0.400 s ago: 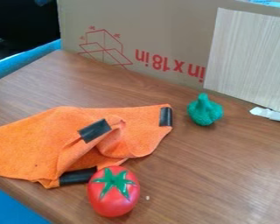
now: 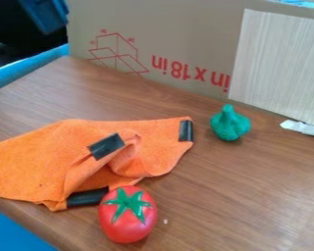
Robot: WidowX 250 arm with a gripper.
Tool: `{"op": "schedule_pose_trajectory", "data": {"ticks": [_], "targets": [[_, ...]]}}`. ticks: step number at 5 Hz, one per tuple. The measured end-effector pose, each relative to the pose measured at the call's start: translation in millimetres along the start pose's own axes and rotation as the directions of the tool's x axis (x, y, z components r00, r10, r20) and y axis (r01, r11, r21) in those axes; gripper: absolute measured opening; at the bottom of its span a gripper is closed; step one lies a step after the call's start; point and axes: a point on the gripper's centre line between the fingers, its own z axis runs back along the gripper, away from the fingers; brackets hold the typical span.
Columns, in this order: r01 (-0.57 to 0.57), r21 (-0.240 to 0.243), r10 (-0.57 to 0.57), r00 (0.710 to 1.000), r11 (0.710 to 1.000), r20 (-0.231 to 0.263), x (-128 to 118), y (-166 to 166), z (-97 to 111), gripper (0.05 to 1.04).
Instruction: Unfold the cloth from bottom right to top left
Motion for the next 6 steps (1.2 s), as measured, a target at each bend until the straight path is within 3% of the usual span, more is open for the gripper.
{"op": "schedule_pose_trajectory", "data": {"ticks": [3, 6], "targets": [[0.085, 0.112, -0.069, 0.988, 0.99, -0.142, -43, -4, -61, 1.0], [0.124, 0.137, -0.089, 0.967, 0.983, -0.238, -64, -12, -97, 1.0]]}}
